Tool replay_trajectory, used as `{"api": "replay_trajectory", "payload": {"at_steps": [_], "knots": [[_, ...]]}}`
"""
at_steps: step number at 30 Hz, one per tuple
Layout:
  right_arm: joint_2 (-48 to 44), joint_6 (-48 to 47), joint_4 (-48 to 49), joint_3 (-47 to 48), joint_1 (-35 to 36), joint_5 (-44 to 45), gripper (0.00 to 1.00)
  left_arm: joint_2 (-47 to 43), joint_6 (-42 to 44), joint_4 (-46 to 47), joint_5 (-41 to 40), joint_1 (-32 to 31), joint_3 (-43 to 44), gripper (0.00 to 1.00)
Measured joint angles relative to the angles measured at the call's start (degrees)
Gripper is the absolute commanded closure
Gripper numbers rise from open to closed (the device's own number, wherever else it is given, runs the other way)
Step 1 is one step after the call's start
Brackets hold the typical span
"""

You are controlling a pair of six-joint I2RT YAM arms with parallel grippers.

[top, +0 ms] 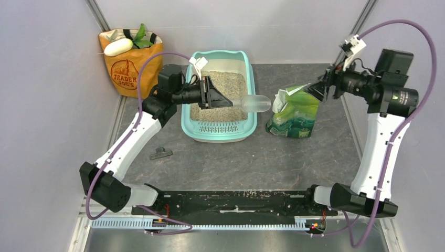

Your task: Fill the litter box with clean litter

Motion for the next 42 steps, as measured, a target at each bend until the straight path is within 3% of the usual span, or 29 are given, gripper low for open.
{"api": "replay_trajectory", "payload": {"at_steps": [5,11,22,27,31,37,42], "knots": [[3.1,-17.05,-9.79,-0.81,-8.92,1.75,0.15,2.27,4.85,-8.33,-5.57,-2.45,7.1,0.98],[9.2,-31.1,-12.59,-10.03,-11.37,2.91,0.14,8.96,8.79,-16.59,-12.22,-5.73,15.37,0.98],[12.66,-39.89,-3.54,-17.53,-11.43,-1.64,0.26,15.69,10.12,-21.99,-17.79,-8.26,24.2,0.98],[15.85,-40.65,-0.09,-18.82,-11.43,-3.54,0.23,19.43,10.12,-22.62,-18.14,-8.66,28.48,0.98],[16.28,-41.38,1.27,-19.19,-11.43,-4.74,0.36,22.1,10.12,-23.34,-17.53,-9.03,31.34,0.98],[16.28,-42.91,1.92,-20.28,-11.43,-7.17,0.72,25.29,10.19,-24.46,-17.0,-10.43,35.39,0.98],[15.82,-44.46,1.46,-21.44,-11.08,-8.57,0.89,28.13,11.41,-26.6,-17.44,-12.83,38.58,0.98]]}}
